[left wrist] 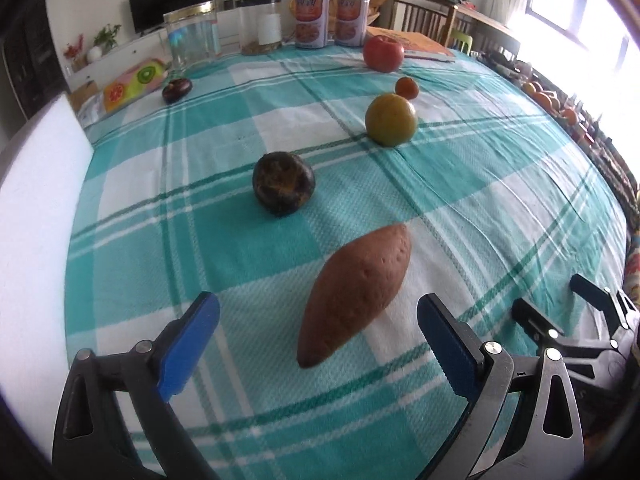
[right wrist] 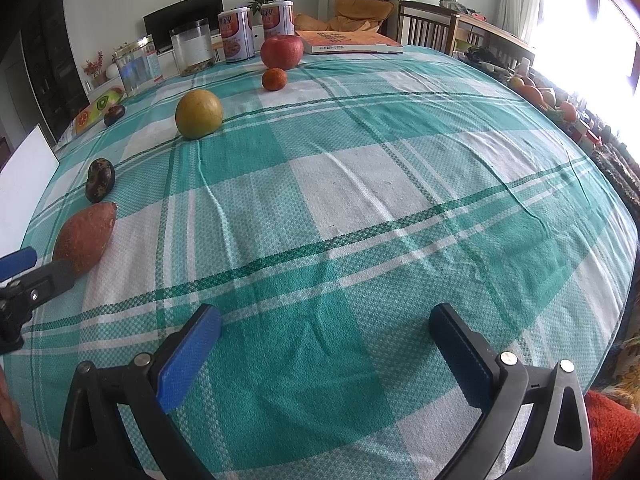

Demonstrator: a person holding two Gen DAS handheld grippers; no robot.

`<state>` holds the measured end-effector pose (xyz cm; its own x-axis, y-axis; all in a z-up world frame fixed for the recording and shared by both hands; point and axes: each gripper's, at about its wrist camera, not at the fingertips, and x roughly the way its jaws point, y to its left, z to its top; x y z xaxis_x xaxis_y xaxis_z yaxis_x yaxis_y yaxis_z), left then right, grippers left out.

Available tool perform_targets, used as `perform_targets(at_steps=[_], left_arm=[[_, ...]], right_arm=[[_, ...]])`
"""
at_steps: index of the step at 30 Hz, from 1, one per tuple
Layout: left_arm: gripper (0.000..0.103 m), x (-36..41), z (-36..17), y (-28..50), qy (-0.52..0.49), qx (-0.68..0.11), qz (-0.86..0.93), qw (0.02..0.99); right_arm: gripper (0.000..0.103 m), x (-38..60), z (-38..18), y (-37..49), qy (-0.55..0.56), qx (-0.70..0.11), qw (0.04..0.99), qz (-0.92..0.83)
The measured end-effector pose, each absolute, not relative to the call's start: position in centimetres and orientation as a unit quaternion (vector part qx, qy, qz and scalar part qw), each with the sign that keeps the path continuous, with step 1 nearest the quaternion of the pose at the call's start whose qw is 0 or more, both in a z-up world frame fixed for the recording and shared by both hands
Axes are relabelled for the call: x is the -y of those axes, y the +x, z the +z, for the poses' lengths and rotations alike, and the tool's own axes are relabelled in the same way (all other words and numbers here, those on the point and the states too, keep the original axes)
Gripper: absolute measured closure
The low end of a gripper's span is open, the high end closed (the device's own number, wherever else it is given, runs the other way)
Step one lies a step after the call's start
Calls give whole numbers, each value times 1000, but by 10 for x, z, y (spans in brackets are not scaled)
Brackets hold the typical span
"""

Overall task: Organize fruits
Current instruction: 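Grasp the sweet potato with the left tool while the right tool grasps a dark brown fruit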

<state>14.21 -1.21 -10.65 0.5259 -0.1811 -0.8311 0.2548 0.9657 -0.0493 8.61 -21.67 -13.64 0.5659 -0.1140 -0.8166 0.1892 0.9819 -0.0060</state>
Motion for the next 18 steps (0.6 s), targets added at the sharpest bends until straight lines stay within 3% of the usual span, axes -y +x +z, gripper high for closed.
perform_targets(at_steps=[3, 8, 9, 18], left_arm=[[7, 21, -113, 155, 62, -477, -129, 867], [42, 33, -117, 153, 96, -473, -153, 863], [55, 33, -116, 151, 89, -472, -157, 863], [56, -16, -106, 111, -23, -485, -105, 868]], right_arm=[[0, 217, -136, 86, 41, -458, 884, -86], [0, 217, -136, 86, 41, -458, 884, -86], [0, 217, -137, 86, 41, -458, 884, -86], [0, 220, -135, 85, 53, -454, 886, -80]])
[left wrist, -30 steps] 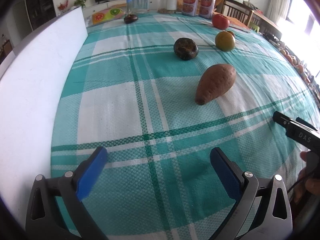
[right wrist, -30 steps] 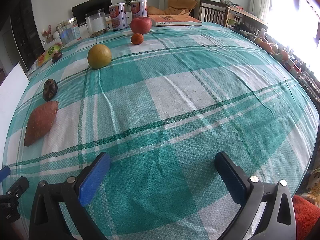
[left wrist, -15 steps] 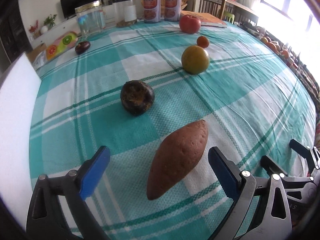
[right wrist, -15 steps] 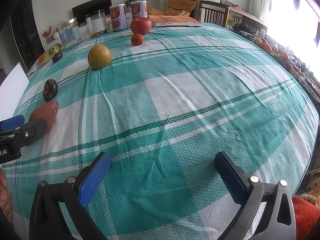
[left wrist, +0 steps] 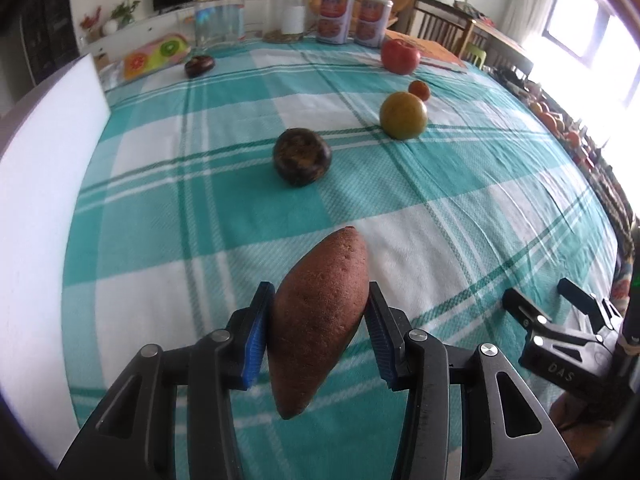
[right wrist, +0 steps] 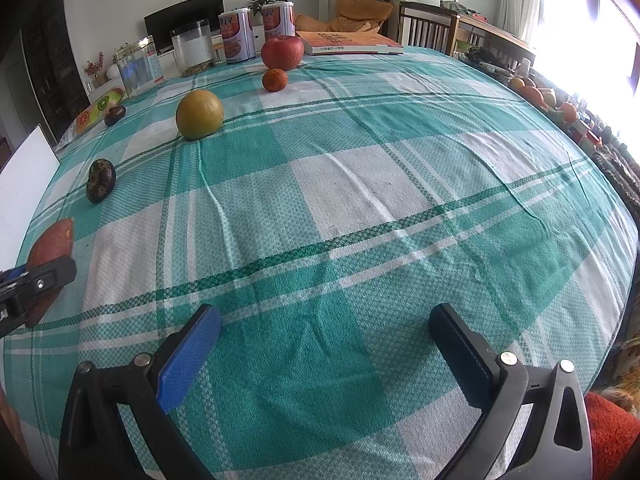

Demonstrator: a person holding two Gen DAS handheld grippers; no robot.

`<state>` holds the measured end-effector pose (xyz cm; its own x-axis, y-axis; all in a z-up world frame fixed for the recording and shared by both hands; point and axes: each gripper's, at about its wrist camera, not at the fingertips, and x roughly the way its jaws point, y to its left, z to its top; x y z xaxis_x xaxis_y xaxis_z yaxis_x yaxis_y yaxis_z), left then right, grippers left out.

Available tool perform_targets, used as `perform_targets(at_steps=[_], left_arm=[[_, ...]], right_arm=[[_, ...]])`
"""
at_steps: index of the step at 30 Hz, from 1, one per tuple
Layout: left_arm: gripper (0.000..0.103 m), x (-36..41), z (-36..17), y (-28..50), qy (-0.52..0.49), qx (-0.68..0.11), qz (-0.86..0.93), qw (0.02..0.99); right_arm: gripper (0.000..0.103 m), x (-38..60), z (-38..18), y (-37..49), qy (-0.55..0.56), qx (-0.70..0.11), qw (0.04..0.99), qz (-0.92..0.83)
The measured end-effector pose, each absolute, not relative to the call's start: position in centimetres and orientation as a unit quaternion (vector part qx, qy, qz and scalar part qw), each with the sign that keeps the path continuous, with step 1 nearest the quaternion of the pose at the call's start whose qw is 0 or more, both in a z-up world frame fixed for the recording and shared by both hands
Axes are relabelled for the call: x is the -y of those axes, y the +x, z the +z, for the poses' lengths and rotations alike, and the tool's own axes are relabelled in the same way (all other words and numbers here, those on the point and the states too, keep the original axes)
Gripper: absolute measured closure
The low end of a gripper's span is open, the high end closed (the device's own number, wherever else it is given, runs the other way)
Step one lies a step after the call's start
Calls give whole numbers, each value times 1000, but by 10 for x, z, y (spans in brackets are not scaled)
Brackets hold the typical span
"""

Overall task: Organize fruits
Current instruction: 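Grasp the sweet potato with the left tool while the right tool grasps a dark brown fruit, then carry the sweet potato and dark fruit over the white box and release both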

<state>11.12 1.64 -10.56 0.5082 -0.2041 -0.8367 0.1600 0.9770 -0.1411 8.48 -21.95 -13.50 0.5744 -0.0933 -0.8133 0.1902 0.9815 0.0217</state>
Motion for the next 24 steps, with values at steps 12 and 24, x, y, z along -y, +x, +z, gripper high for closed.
perform_targets(at_steps=[12, 24], left_arm=[[56, -69, -104, 69, -80, -484, -71, 869], [56, -80, -83, 40, -95, -476, -85, 870]], right_arm=[[43, 146, -111, 156, 111, -468, 860, 171], [67, 67, -125, 254, 102, -499, 835, 208]])
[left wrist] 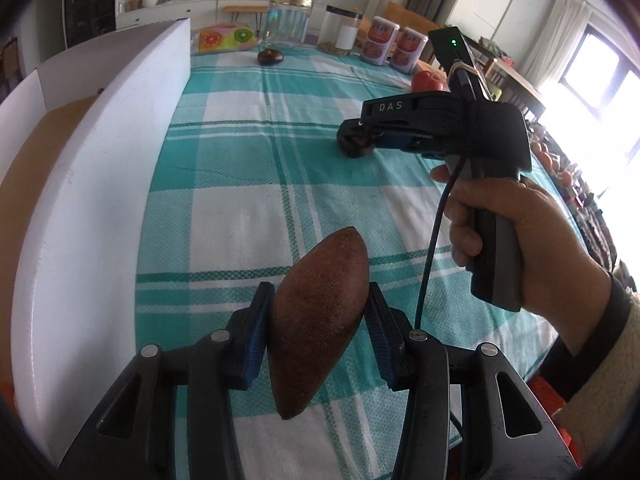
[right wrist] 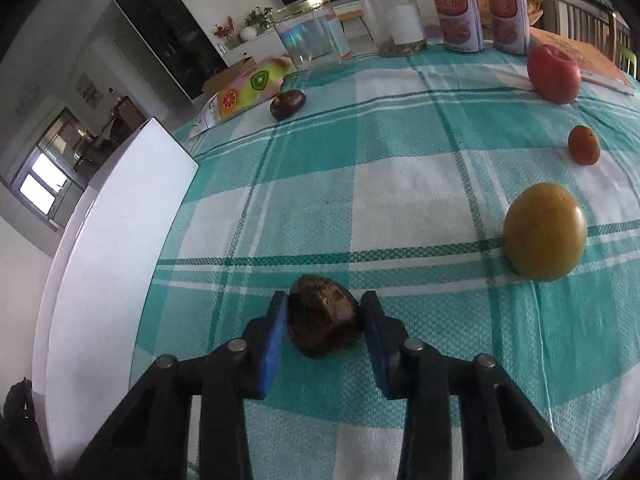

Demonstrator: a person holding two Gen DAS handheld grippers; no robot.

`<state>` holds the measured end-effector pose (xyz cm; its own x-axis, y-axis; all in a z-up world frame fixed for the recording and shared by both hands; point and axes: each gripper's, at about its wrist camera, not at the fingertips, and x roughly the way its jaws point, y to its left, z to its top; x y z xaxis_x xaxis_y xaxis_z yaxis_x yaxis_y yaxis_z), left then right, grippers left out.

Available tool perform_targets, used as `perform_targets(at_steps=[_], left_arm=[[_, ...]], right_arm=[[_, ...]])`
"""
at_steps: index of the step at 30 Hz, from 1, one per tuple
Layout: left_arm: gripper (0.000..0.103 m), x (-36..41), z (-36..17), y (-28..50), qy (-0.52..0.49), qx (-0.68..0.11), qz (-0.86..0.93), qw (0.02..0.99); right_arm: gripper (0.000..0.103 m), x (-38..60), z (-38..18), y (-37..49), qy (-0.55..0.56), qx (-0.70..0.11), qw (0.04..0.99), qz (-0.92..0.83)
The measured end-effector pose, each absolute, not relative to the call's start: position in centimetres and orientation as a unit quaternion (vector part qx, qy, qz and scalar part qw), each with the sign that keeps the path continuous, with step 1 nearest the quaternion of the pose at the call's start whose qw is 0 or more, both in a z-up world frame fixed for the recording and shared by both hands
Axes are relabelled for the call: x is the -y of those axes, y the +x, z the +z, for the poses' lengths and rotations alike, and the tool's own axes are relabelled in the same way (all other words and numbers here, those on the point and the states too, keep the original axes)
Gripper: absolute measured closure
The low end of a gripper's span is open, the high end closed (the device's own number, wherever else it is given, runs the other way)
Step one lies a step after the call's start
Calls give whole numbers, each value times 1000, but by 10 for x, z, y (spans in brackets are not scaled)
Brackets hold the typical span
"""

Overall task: Organize fruits
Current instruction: 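Carry the sweet potato and dark fruit over the white box and release both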

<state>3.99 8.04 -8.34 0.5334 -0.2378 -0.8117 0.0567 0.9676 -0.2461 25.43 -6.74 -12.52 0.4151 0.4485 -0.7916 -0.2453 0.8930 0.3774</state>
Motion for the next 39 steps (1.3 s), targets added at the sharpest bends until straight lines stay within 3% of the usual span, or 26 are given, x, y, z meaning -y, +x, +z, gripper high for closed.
perform_targets(at_steps=[8, 15, 19, 23, 29, 35, 36, 37, 39], left_arm=[[56, -88, -60, 28, -131, -455, -105, 875], [56, -122, -12, 14, -201, -411, -116, 882], [56, -173, 12, 0, -215, -370, -59, 902], [56, -230, 3, -9, -215, -369, 44, 903], [56, -287, -36, -19, -221, -408, 151, 873], [55, -291, -49, -14, -209, -423, 180, 863], [48, -288, -47, -13, -203, -420, 183, 865], [34, -286, -45, -11, -198, -416, 187, 868], [15, -282, -38, -10, -187, -398, 202, 875]], right_arm=[[67, 141, -104, 183, 227, -467, 822, 235], [67, 106, -59, 146, 215, -451, 815, 294], [67, 35, -16, 120, 180, -426, 800, 381], [67, -48, 3, 89, 113, -425, 774, 455], [67, -127, -23, 55, 15, -446, 755, 481], [66, -147, -45, 48, -36, -469, 744, 475], [64, -147, -47, 49, -41, -471, 744, 473], [60, -145, -46, 49, -38, -470, 741, 479], [50, -139, -42, 48, -31, -461, 745, 481]])
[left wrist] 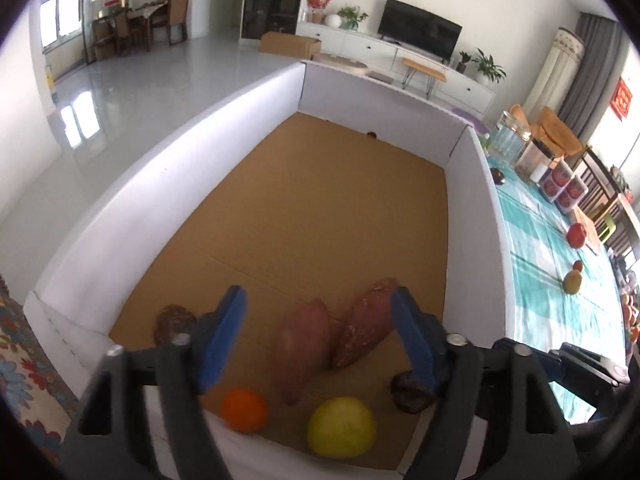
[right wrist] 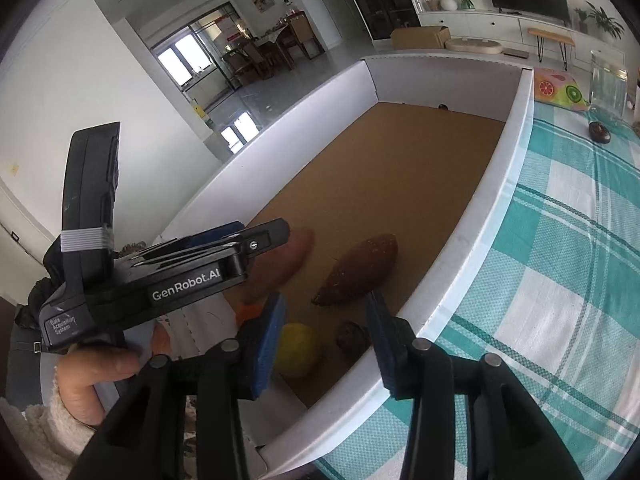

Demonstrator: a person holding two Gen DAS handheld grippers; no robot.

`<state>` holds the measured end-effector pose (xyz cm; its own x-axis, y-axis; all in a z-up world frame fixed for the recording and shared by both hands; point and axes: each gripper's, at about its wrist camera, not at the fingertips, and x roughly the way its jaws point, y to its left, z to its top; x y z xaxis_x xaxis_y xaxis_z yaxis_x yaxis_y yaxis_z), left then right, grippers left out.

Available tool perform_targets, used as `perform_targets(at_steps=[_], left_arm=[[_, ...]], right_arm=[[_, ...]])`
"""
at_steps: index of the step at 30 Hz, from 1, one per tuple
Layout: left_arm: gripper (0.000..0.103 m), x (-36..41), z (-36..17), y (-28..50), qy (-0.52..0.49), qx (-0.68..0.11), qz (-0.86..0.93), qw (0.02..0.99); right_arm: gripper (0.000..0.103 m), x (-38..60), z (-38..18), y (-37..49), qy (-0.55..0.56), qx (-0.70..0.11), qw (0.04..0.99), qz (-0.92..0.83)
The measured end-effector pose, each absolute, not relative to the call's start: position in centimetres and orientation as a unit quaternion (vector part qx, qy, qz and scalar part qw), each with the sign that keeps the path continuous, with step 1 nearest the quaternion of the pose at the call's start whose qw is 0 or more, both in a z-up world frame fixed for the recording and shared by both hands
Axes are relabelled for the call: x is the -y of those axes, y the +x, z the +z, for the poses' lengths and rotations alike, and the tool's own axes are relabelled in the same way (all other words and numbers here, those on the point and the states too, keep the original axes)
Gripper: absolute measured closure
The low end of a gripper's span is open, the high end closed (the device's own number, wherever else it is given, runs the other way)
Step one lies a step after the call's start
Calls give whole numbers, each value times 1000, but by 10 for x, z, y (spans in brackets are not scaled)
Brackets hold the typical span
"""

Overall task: Organize fruits
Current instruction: 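Carry the sweet potato and dark fruit over the white box and release both, then move both open tools back over the tablecloth toward the yellow pear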

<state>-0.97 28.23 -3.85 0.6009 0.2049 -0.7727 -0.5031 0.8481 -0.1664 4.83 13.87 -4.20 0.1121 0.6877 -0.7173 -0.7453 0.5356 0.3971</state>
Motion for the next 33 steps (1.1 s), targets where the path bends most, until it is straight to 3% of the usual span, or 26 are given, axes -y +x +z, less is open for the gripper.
perform_targets(at_steps=[2, 7, 14, 22, 29, 33], left_arm=[[14, -277, -30, -9, -180, -373, 211, 886], [12, -249, -5, 2, -175, -334, 185, 907], [8, -146, 15, 28, -141, -330, 63, 931], [8, -15, -38, 70, -46, -387, -56, 919], [8, 7, -111, 118, -20, -445, -60, 893], [8, 7, -128, 127, -7, -444, -41, 895]], right_arm=[[33, -124, -31, 41, -32, -431, 775, 461], [16, -40, -25, 45, -4, -363, 857, 365], [14, 93, -72, 72, -18, -352, 922, 160], [14, 212, -108, 90, 115, -383, 916, 31], [14, 239, -122, 86, 146, -408, 900, -38], [12, 235, -123, 86, 134, -411, 901, -41]])
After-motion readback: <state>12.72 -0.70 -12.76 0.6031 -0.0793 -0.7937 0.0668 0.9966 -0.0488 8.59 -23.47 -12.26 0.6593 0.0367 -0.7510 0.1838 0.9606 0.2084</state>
